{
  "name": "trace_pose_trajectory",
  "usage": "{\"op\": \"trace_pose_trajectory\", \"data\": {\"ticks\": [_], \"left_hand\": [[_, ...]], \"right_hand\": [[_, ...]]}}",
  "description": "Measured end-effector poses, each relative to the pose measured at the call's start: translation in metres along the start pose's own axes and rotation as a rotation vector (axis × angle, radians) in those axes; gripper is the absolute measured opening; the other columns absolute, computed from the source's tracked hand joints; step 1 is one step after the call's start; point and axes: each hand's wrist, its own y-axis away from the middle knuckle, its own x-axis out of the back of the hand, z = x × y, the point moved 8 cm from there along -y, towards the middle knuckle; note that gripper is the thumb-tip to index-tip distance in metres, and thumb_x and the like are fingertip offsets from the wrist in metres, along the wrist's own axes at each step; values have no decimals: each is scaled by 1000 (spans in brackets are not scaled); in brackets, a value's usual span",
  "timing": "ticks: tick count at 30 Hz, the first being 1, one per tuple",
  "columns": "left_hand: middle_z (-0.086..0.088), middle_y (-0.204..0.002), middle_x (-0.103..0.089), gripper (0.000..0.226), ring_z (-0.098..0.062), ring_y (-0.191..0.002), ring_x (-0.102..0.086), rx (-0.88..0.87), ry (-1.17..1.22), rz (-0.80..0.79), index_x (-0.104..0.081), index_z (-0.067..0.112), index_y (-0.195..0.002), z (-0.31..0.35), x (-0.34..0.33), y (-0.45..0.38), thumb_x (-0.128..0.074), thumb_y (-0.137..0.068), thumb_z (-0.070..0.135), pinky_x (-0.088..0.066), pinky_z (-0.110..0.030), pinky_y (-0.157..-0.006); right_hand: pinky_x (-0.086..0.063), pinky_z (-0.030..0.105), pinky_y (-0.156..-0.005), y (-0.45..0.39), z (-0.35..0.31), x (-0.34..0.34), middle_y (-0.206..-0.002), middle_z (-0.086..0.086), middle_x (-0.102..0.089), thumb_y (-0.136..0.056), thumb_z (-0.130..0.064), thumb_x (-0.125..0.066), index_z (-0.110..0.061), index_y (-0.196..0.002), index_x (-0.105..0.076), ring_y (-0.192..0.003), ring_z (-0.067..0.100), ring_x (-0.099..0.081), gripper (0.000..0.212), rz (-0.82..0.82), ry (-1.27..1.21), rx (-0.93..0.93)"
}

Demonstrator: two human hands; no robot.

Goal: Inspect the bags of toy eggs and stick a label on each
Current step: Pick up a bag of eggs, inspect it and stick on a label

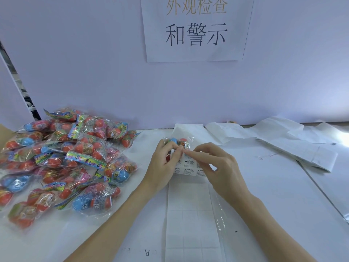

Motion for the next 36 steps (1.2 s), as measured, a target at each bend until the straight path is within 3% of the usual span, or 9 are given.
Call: {"op": "trace_pose_trajectory", "data": {"ticks": [3,8,11,13,16,21,26,30,36], "left_hand": [[1,-93,-47,24,1,-73,-45,9,12,10,-62,20,-83,-1,1,0,-57,-106,19,-36,-12,-69],[-2,-96,-49,20,0,-80,-51,-28,20,12,-68,20,-88,3,1,1,-59,-106,19,-39,-11,-71],[-5,-101,-52,16,-4,-89,-56,-78,-15,26,-69,17,-88,6,0,1,-64,-103,15,-42,-15,-76],[-3,-102,-53,14,-6,-91,-58,-104,-40,29,-70,15,-86,7,-1,2,-68,-100,17,-44,-18,-79],[5,-102,-53,18,0,-94,-58,-127,-48,18,-66,27,-82,10,-3,3,-71,-98,19,-42,-14,-77],[8,-99,-51,23,4,-95,-58,-122,-38,15,-62,29,-79,10,-3,3,-70,-98,20,-39,-11,-77],[6,-99,-51,22,6,-99,-59,-117,-29,6,-62,19,-80,10,-2,3,-66,-101,16,-41,-10,-80],[4,-99,-53,24,7,-101,-59,-70,17,-11,-64,15,-81,8,-1,2,-61,-104,12,-42,-12,-81],[-8,-101,-50,28,-16,-95,-56,3,28,-30,-61,13,-79,1,-3,2,-57,-107,13,-41,-21,-76]], "right_hand": [[-48,23,-72,0,2,0,-100,-10,-65,-96,2,-70,-20,-101,-76,-84,9,-62,23,17,-24,-29],[-46,17,-81,-1,3,-3,-99,-16,-61,-101,-9,-65,-32,-133,-67,-94,11,-62,39,-19,-68,-87],[-50,26,-84,-1,4,-5,-100,-10,-66,-97,-10,-72,-21,-119,-75,-96,14,-64,24,-15,-31,-88],[-48,22,-85,0,7,-5,-98,-11,-66,-93,-13,-78,-16,-107,-75,-94,8,-61,15,-9,-32,-110],[-46,17,-80,2,12,-6,-90,-10,-66,-90,-14,-81,-12,-95,-72,-87,6,-59,10,-8,-67,-170],[-48,21,-74,3,18,-11,-85,-15,-66,-92,-16,-79,-17,-91,-74,-83,6,-62,5,-28,-133,-247],[-46,16,-78,2,11,-8,-89,-25,-64,-94,-13,-77,-18,-101,-78,-88,5,-63,9,-9,-110,-167],[-54,32,-74,0,3,-4,-93,-10,-72,-94,-9,-77,-19,-112,-80,-86,17,-67,21,33,-66,-57],[-57,43,-69,1,0,-2,-94,-1,-76,-95,-6,-74,-15,-117,-80,-81,24,-69,25,43,-44,21]]}}
